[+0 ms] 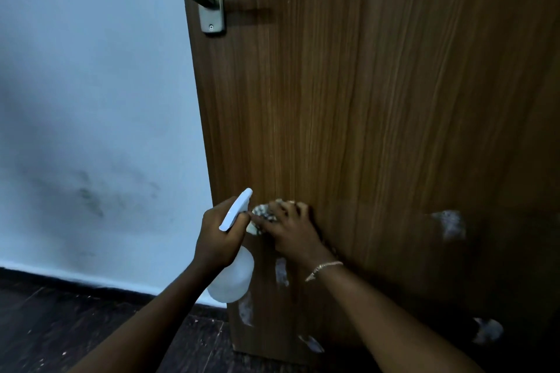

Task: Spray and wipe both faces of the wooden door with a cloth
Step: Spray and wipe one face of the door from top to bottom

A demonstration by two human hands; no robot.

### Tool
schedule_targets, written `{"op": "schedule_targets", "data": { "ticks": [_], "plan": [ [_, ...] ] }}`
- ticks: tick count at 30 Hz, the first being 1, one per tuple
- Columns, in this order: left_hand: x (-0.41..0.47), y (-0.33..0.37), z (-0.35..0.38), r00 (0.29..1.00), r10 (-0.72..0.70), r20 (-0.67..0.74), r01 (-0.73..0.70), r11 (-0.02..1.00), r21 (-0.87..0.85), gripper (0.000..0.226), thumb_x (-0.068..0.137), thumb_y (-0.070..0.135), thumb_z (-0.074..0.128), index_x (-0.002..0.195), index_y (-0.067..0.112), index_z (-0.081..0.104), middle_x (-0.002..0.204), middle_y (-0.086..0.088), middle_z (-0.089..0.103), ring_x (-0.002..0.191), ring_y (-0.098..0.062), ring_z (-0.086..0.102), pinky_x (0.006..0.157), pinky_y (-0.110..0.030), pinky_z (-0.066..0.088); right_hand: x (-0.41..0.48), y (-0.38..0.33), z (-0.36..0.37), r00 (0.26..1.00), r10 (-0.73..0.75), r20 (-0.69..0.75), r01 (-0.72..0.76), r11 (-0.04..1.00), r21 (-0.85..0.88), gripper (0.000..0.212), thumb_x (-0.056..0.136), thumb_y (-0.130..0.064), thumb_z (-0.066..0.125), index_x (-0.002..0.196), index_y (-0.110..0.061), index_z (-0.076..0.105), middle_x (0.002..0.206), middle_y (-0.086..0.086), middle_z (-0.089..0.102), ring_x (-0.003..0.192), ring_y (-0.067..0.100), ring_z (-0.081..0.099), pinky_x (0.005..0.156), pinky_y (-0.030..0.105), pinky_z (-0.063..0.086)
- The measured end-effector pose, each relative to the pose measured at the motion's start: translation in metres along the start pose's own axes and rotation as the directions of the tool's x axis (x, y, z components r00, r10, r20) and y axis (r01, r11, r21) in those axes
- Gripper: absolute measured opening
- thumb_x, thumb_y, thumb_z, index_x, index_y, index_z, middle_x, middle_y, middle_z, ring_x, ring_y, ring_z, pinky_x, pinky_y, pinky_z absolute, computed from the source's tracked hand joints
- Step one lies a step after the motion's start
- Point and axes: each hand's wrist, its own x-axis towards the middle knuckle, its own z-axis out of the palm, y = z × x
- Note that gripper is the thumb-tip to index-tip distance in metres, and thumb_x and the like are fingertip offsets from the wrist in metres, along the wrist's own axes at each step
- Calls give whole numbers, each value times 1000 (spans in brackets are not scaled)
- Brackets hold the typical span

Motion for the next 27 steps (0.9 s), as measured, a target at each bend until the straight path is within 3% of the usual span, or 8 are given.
{"op": "schedule_targets", "data": {
  "ticks": [4, 9, 11, 14, 17, 19, 23, 27],
  "plan": [
    [-25, -9, 13, 993, 45, 108, -41, 998, -40, 16, 95, 15, 60, 99, 26, 72, 87, 15, 73, 77, -11, 71, 63, -13, 52, -75, 58, -13, 936, 322, -144, -315, 947, 65, 61, 86, -36, 51, 145, -46, 40, 134, 12, 45, 110, 39, 50, 91, 53, 36],
    [-56, -16, 47, 974, -41, 222, 53, 998, -46, 12, 95, 22, 64, 94, 32, 70, 89, 8, 75, 76, -15, 73, 60, -24, 59, -49, 99, -51, 594, 746, -301, -695, 664, 276, 65, 84, -20, 56, 143, -46, 46, 127, 15, 47, 104, 40, 46, 90, 51, 34],
    [-55, -19, 56, 972, -54, 228, 62, 998, -31, 11, 95, 26, 64, 87, 25, 71, 79, 1, 73, 66, -19, 71, 55, -33, 58, -21, 80, -47, 656, 686, -315, -642, 727, 243, 63, 82, -21, 57, 141, -44, 49, 130, 14, 44, 106, 39, 45, 90, 52, 36],
    [-50, -22, 66, 963, 5, 269, -5, 1000, 0, 17, 96, 22, 62, 79, 22, 66, 67, 4, 66, 56, -15, 63, 51, -26, 45, -35, 59, -13, 946, 239, -221, -247, 969, -12, 69, 78, -30, 63, 143, -44, 47, 134, 11, 41, 111, 36, 42, 90, 51, 34],
    [-48, -23, 69, 959, -22, 281, 32, 999, -29, 16, 94, 20, 65, 90, 35, 71, 83, 8, 73, 70, -14, 71, 57, -27, 55, -99, 90, -1, 992, 87, -89, -93, 993, -66, 65, 83, -43, 57, 146, -47, 41, 137, 7, 42, 115, 36, 47, 92, 52, 34],
    [-47, -21, 70, 969, -33, 243, 52, 996, -71, 28, 93, 23, 67, 99, 51, 70, 97, 19, 76, 84, -10, 74, 68, -27, 62, -124, 124, -16, 940, 290, -180, -299, 954, -21, 63, 83, -37, 50, 144, -47, 40, 132, 11, 43, 106, 40, 49, 89, 54, 36],
    [-37, -9, 82, 966, 10, 257, 18, 994, -107, 21, 94, 32, 63, 103, 50, 70, 92, 11, 75, 79, -17, 73, 66, -35, 61, -73, 135, -50, 575, 748, -332, -714, 657, 242, 61, 81, -22, 57, 139, -41, 52, 130, 16, 45, 107, 40, 45, 91, 52, 35],
    [-29, 1, 101, 956, 72, 284, -43, 993, -107, 19, 95, 10, 61, 90, 26, 70, 76, 7, 68, 66, -15, 65, 59, -27, 47, -69, 79, -8, 929, 304, -213, -302, 952, 42, 53, 82, -37, 63, 134, -41, 54, 134, 14, 45, 113, 40, 47, 92, 54, 34]
  ]
}}
